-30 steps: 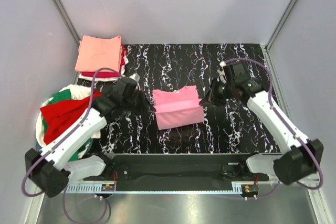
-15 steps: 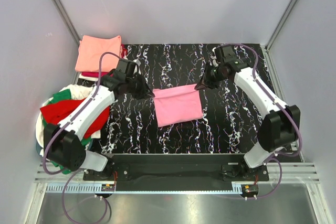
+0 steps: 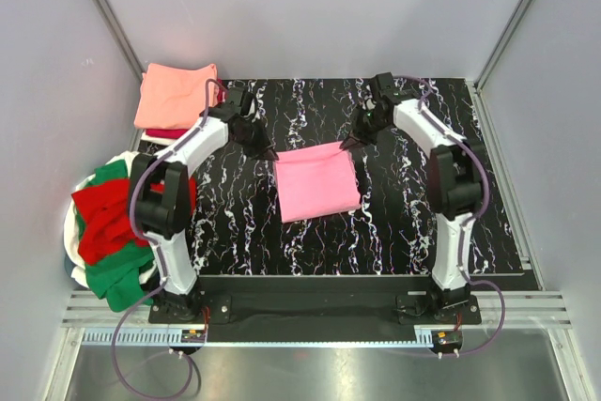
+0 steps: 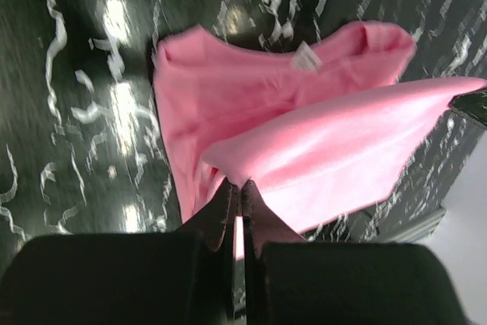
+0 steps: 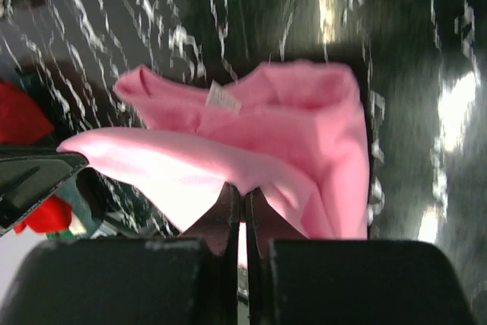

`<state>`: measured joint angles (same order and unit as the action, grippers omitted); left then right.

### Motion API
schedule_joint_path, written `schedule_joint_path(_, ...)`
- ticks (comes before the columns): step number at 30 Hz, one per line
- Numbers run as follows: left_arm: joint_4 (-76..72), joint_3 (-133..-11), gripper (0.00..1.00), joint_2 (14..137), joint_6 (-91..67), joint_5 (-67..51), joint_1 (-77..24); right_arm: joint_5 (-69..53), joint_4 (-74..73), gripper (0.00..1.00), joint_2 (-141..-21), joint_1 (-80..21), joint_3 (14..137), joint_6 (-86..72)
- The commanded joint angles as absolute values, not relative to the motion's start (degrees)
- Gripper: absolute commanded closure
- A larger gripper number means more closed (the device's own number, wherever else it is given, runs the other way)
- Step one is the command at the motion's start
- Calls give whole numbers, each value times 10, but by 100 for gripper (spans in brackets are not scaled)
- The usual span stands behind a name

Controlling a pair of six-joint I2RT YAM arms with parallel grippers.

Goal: Fold and stack the t-shirts
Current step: Fold the tshirt

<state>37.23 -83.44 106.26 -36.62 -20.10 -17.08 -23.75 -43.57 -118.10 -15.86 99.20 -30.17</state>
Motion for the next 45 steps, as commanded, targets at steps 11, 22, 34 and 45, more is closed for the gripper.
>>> schedule_joint_path(11, 406, -1037, 84, 1279, -328, -226, -137, -265, -427, 83, -1361, -134, 1159, -312)
schedule_joint_path(22, 504, -1200, 32, 1209, -282, -189, -134, -215, -477, 22, -1260, -122, 1185, -264)
schedule_joint_path(34, 273, -770, 32, 959, -353, -204, -206, -368, -288, 67, -1011, -143, 727, -280)
schedule_joint_path(45, 242, -708, 36, 973, -368, -209, -242, -317, -253, 81, -1123, -139, 658, -241)
